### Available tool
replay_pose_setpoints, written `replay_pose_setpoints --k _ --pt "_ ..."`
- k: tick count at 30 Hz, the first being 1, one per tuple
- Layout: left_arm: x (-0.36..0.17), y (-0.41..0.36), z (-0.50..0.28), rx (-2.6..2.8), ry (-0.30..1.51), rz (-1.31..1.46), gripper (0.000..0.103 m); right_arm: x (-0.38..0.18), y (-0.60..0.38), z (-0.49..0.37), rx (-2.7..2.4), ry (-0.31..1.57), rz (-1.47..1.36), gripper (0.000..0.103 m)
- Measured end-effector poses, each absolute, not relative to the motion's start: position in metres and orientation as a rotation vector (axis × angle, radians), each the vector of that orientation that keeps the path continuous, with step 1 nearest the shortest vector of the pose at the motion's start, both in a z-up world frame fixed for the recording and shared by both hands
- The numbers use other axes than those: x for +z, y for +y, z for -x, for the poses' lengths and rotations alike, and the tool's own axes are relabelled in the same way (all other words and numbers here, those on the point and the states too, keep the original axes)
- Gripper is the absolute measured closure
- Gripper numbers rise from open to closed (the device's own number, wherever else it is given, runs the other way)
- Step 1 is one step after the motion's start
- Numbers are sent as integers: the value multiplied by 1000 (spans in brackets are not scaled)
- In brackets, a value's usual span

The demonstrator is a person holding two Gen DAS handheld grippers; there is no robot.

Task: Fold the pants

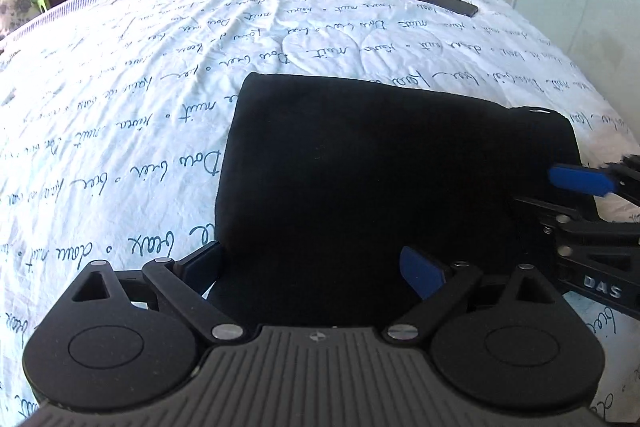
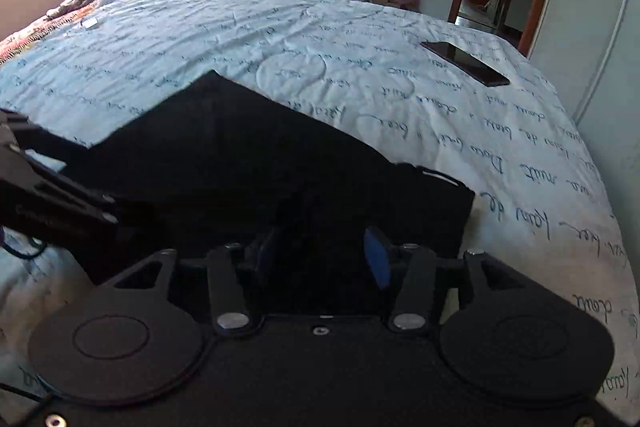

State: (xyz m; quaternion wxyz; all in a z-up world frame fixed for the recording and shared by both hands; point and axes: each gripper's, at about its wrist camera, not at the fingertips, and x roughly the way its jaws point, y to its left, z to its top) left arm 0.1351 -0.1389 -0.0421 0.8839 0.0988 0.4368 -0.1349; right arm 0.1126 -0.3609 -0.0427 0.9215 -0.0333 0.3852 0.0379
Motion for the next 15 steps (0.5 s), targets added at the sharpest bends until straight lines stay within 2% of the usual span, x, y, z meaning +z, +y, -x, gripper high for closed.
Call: replay_pose_setpoints --k 6,9,15 --pt "-46 -140 -135 -254 907 -212 7 -30 -366 -88 49 741 52 47" --pt "-48 -141 -137 -240 907 -213 7 -46 -364 -86 22 787 109 47" --pt "-46 -146 -132 -224 887 -239 7 -32 -373 -61 -44 712 24 45"
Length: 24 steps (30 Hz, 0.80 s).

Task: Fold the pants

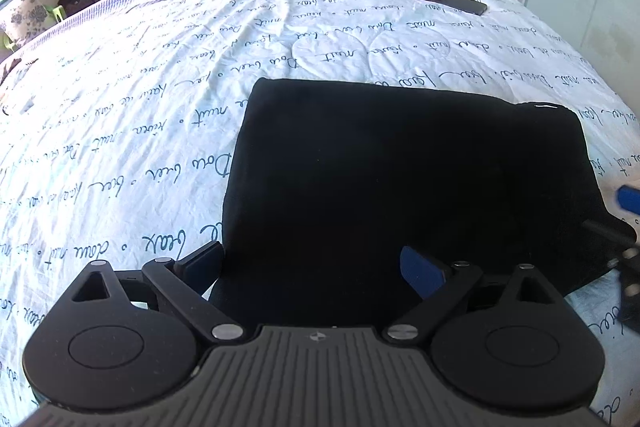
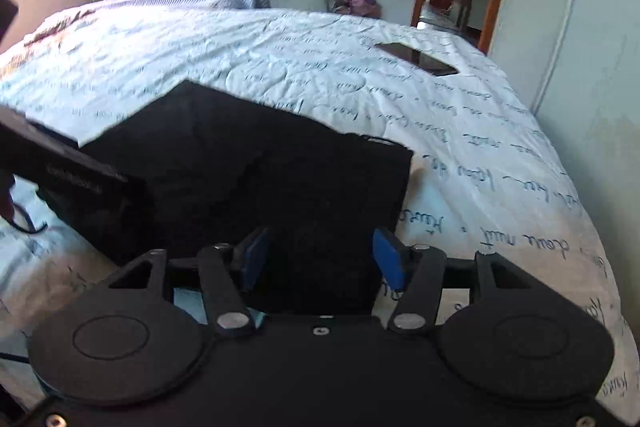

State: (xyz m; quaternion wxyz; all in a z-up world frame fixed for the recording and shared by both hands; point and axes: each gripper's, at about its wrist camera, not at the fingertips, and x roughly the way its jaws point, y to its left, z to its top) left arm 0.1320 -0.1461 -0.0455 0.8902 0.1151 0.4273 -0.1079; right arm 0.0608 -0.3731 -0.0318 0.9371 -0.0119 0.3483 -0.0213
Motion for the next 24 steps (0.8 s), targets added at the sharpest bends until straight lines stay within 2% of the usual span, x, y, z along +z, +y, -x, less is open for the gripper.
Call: replay_pose_setpoints --k 2,5,7,16,24 --pt "-42 -146 -127 -225 871 -243 7 -25 -370 -49 -72 681 -2 38" --pt "-35 -144 -117 -240 852 -235 7 -21 -363 -33 -81 668 -98 18" --pt "-31 -141 -107 -246 858 -234 7 -22 -353 -26 -88 701 -139 13" --pt "-13 -103 -66 -208 914 -152 7 -17 -308 1 -114 715 -122 11" --pt "-22 -89 -57 -137 938 -151 7 -17 -304 2 -121 746 -145 11"
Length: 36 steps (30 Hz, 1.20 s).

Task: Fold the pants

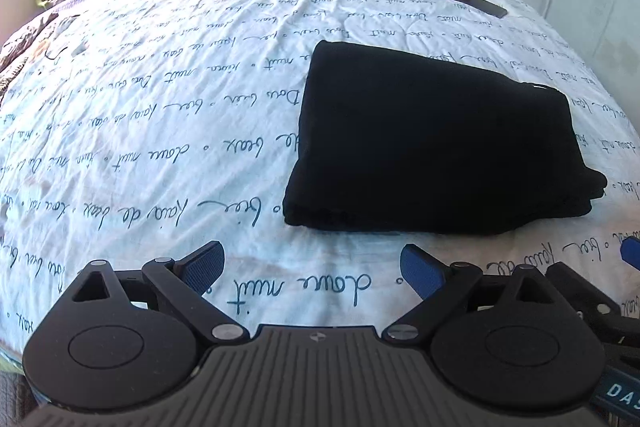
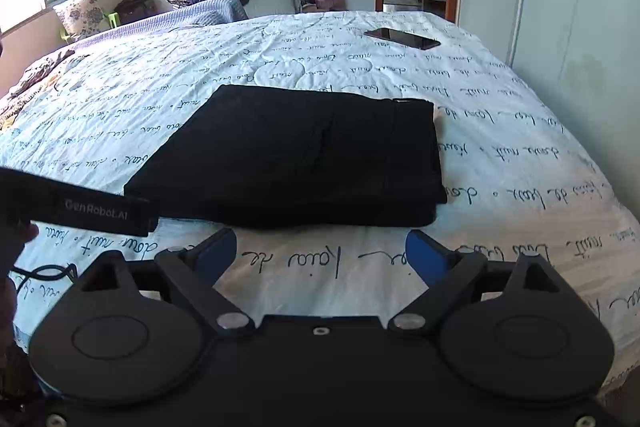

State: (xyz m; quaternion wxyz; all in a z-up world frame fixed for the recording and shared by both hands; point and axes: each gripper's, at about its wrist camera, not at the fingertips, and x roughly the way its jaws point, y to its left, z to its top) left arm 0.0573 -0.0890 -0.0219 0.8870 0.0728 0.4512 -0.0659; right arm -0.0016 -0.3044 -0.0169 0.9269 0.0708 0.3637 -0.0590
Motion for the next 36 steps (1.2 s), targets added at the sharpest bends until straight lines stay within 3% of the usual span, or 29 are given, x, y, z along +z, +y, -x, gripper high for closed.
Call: replay_pose_setpoints --k 36 --pt "-37 -85 -57 -116 954 -168 7 -25 -296 -2 -141 821 -135 10"
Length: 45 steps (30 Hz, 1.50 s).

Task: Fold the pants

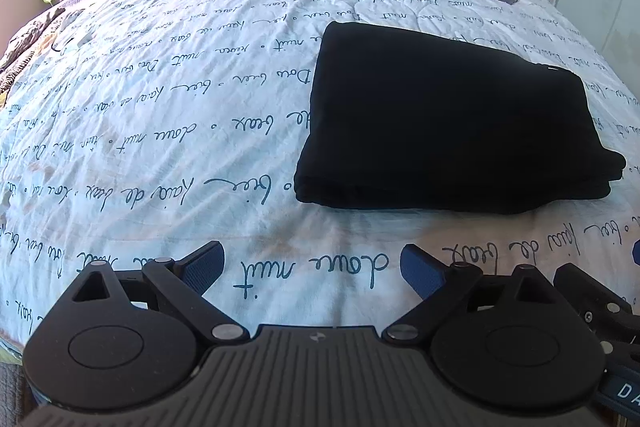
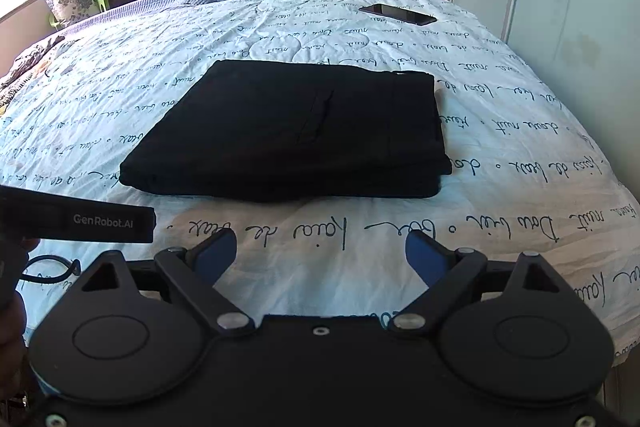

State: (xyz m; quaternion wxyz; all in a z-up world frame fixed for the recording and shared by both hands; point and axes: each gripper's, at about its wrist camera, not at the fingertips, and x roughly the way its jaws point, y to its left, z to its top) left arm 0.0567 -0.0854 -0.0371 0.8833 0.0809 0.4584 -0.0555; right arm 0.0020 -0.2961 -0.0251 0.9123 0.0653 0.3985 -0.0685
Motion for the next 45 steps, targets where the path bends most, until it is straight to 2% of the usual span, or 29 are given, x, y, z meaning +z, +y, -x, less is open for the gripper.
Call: replay_pose_setpoints --k 45 --pt "-44 -90 -57 -116 969 -201 7 -33 -303 1 -128 819 -157 11"
